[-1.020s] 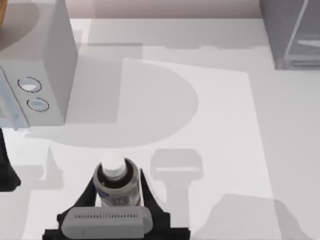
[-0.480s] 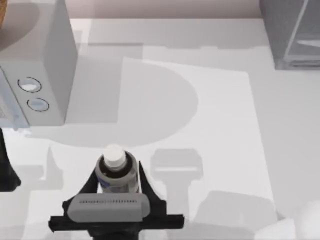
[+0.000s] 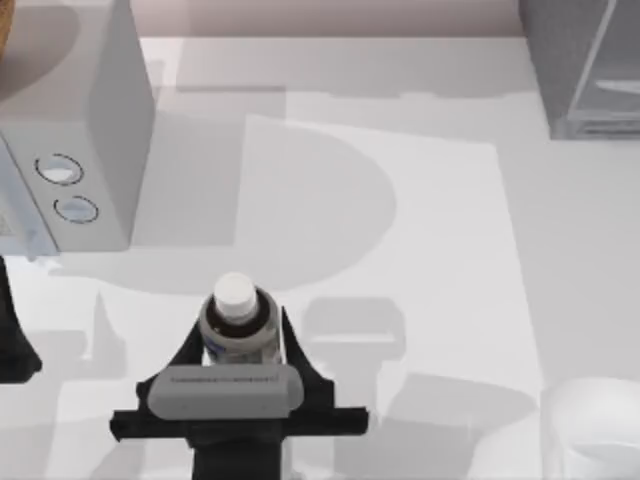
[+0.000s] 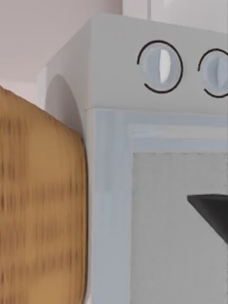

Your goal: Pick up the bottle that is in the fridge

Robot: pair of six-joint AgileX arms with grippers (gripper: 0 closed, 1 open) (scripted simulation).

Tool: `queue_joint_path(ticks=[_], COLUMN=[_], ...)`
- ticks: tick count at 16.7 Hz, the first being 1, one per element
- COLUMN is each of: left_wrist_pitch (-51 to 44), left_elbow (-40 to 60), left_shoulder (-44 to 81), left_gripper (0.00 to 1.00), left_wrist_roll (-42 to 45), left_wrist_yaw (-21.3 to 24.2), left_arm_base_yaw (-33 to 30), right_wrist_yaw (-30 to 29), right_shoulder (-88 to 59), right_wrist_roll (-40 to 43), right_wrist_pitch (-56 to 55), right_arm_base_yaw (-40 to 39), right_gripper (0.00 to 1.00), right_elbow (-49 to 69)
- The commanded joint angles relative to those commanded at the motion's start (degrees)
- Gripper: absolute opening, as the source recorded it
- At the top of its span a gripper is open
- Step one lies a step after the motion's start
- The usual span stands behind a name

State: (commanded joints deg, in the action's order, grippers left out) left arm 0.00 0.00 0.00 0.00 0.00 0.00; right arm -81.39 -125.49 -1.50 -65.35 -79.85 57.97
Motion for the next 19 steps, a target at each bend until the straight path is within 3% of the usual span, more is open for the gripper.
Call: queue_joint_path(ticks=[13, 19], left_wrist_pitch=[0.0, 0.0], left_elbow=[0.0, 0.0], left_shoulder=[0.0, 0.0], left_gripper=[1.0, 1.0], left_wrist_roll=[0.0, 0.0], left_wrist_yaw=[0.0, 0.0], left_arm_base_yaw=[0.0, 0.0], right_wrist_yaw=[0.0, 0.0], right_shoulder=[0.0, 0.0], right_wrist_roll=[0.0, 0.0], right_wrist_pitch=[0.0, 0.0], right_arm_base_yaw=[0.0, 0.0], right_gripper=[0.98, 1.0], right_elbow=[0.0, 0.0])
